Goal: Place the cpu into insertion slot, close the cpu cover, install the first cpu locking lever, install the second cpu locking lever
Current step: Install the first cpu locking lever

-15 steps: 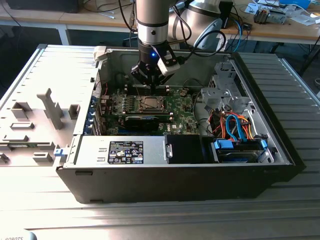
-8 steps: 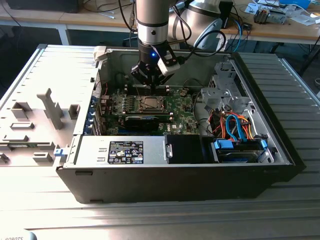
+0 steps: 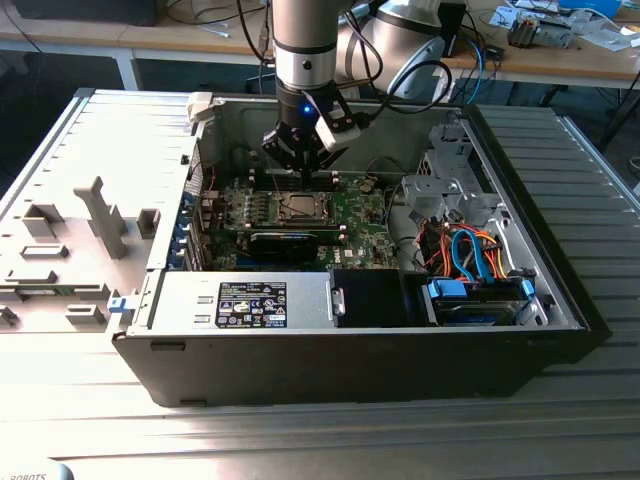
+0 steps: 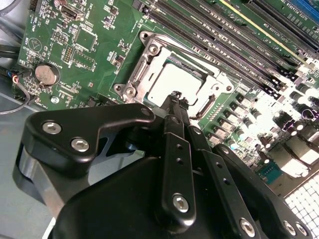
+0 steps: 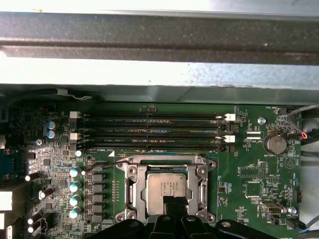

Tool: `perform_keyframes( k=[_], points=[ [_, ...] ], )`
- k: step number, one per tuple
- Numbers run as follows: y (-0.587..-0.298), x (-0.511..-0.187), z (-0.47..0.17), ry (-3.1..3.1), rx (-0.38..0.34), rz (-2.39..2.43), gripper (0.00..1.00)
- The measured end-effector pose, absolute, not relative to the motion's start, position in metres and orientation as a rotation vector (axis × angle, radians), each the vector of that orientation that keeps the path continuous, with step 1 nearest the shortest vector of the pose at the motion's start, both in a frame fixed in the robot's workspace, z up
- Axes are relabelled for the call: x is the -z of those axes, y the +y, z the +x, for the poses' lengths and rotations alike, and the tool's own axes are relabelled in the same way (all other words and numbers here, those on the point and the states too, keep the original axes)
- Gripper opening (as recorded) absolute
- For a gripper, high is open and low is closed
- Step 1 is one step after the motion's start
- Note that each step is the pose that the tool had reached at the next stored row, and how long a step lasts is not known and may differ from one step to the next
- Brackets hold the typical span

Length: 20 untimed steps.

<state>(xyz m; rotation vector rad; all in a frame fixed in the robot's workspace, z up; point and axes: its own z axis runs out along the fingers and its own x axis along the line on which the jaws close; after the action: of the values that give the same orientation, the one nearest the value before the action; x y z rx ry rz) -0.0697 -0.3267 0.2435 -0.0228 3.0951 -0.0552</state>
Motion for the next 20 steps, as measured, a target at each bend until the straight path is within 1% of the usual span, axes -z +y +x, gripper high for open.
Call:
perform_keyframes(
  k=[20],
  points=[
    [-0.3267,-0.2435,-0.0697,3.095,0.055,-0.037,0.11]
  ],
)
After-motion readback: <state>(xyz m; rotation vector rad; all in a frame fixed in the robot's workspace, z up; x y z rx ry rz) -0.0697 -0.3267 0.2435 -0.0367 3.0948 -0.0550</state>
